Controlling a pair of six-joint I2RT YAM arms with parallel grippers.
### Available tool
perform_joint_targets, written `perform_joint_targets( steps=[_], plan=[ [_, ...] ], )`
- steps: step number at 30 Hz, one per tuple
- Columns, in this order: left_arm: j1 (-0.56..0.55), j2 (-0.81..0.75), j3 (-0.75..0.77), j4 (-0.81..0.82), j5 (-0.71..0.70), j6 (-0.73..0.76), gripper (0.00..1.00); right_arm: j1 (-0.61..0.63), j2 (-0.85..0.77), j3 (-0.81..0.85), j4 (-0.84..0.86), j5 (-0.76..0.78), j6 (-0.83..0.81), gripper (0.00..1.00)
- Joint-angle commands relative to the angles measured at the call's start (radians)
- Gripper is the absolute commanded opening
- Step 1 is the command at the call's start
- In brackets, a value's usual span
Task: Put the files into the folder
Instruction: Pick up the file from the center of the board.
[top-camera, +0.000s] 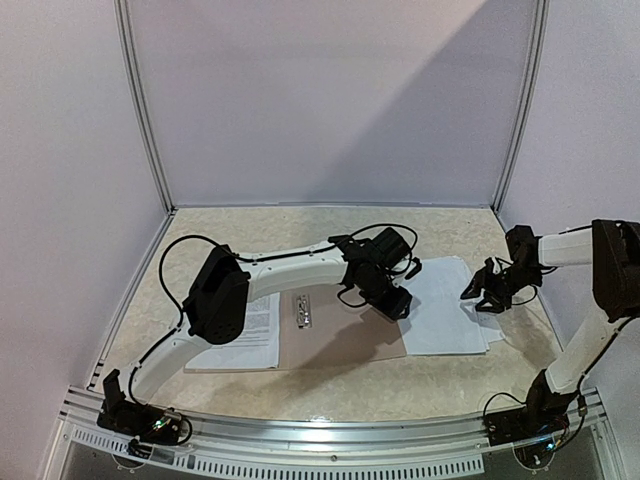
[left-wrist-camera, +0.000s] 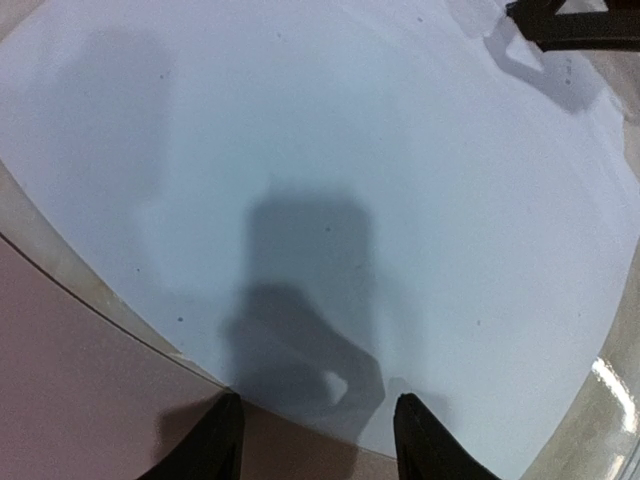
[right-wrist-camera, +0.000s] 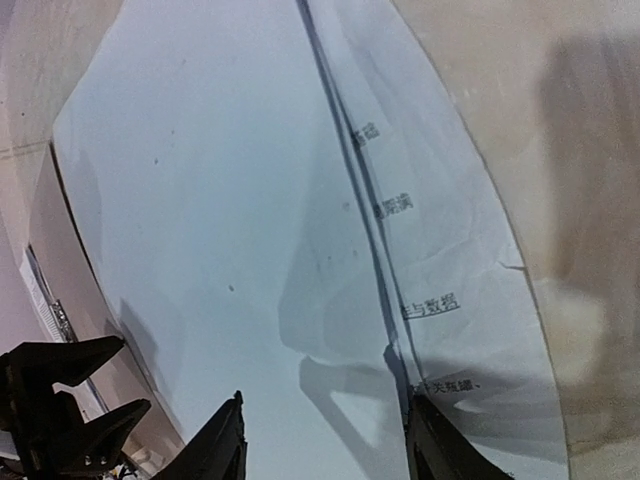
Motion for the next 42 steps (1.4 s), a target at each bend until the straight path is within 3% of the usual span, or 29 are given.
perform_joint_targets(
  steps=[1, 25, 34, 42],
  plan=[
    [-0.015, 0.029, 0.000, -0.032, -0.005, 0.000, 0.53, 0.002, -0.031, -0.031, 0.050, -0.116, 0.043, 0.54],
    [-0.014, 0.023, 0.003, -0.033, -0.003, 0.005, 0.53, 0.003, -0.080, -0.112, 0.278, -0.293, 0.162, 0.48],
    [-0.014, 0.018, 0.003, -0.035, -0.005, 0.008, 0.53, 0.033, -0.098, -0.051, 0.129, -0.126, 0.116, 0.47],
    [-0.010, 0.017, 0.002, -0.036, -0.009, 0.010, 0.53, 0.156, -0.155, 0.020, -0.002, 0.095, 0.106, 0.48]
  ],
)
